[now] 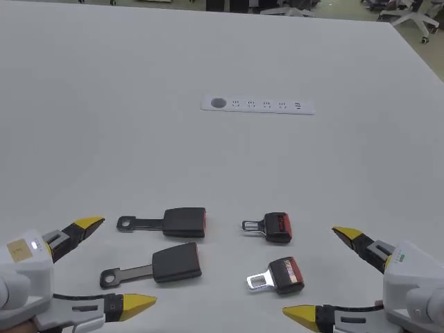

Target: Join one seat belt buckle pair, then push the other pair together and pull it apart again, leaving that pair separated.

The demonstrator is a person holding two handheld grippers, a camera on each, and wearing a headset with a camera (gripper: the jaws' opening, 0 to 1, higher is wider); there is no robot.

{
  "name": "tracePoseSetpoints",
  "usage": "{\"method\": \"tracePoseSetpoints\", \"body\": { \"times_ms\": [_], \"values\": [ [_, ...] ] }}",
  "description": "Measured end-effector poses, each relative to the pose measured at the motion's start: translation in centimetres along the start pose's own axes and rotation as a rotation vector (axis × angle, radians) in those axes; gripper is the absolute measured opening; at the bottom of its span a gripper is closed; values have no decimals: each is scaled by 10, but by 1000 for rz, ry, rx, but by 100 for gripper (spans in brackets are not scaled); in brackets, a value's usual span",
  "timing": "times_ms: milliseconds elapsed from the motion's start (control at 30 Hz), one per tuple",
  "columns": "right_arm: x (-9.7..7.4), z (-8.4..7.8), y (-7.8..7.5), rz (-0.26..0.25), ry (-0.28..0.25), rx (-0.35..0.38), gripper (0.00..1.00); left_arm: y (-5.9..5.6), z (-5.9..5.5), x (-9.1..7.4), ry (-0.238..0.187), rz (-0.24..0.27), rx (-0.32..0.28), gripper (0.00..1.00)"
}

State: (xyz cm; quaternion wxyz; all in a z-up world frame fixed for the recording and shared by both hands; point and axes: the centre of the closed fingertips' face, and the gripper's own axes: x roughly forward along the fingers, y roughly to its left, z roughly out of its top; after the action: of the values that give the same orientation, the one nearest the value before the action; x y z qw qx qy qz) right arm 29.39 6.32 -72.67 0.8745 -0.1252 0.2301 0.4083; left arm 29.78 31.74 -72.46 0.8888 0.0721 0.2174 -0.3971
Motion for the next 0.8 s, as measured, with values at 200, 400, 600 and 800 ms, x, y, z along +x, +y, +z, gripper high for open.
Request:
{"method": "tracePoseSetpoints", "body": {
  "times_ms": [200,400,600,800],
  "values": [
    [0,0,1,2,1,2,99,-2,1,-1,3,-2,3,100],
    [1,1,1,4,2,1,99,-5,5,-2,-1,-1,2,100],
    [1,1,1,4,3,0,99,-5,5,-2,1,-1,2,100],
    [1,1,2,7,4,0,99,-6,9,-3,1,-1,3,100]
  ]
}}
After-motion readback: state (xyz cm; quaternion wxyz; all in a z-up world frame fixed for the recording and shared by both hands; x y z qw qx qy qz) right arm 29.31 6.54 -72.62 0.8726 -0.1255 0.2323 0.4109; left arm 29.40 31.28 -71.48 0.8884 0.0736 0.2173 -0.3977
